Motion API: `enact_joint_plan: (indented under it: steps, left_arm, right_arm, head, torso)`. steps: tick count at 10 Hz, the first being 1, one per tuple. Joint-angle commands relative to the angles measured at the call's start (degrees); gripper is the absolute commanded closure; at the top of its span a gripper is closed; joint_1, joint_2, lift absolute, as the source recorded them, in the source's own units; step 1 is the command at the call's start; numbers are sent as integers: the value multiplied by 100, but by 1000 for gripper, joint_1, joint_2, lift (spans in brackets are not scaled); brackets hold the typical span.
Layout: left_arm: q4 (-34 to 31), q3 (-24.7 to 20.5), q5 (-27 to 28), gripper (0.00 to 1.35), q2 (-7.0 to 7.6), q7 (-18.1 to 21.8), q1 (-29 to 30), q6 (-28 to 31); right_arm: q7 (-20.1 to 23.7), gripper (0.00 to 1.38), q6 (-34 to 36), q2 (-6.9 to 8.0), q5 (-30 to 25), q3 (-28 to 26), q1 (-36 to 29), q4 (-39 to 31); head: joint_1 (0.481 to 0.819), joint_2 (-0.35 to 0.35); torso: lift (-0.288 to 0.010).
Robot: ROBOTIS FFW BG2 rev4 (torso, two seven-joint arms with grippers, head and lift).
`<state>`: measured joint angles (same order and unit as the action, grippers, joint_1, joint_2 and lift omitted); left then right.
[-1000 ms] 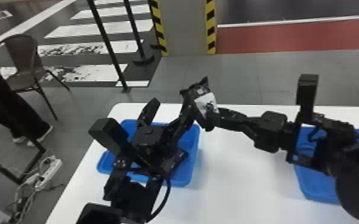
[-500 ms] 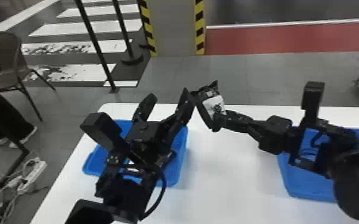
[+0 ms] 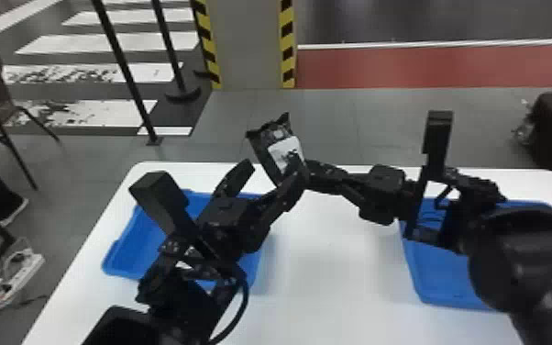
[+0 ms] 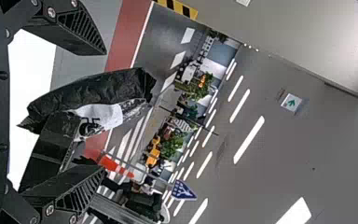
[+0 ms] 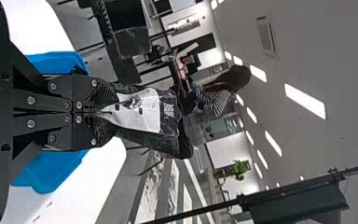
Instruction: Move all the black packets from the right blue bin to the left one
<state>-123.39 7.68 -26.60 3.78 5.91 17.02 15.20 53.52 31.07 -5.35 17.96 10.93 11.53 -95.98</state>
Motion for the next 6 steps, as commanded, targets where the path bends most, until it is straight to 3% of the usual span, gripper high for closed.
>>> enact_joint_plan:
  steps: [1, 3, 4, 5, 6]
  left_arm:
    - [0, -56, 15, 151, -53, -10, -1, -58]
    - [0, -100, 41, 185, -123, -19, -57, 12]
    - [0, -83, 67, 777, -123, -37, -29, 195]
    - [0, -92, 59, 1260, -132, -98, -1, 209]
    - [0, -56, 59, 1227, -114, -90, -15, 181]
  right_arm:
    - [1, 1157, 28, 8, 181, 304, 57, 113]
    - [1, 1157, 28, 17, 269, 463, 127, 239]
    - [1, 1157, 28, 17, 304, 463, 127, 239]
    - [1, 1157, 14, 8, 366, 463, 141, 253]
    - [1, 1157, -28, 8, 401, 454, 211, 310]
  head:
    - [678, 145]
    - [681, 183]
    - [681, 195]
    - [686, 195]
    - [689, 195]
  torso:
    - [-110]
    - [-110]
    - [-110]
    - [-110]
    - [-110]
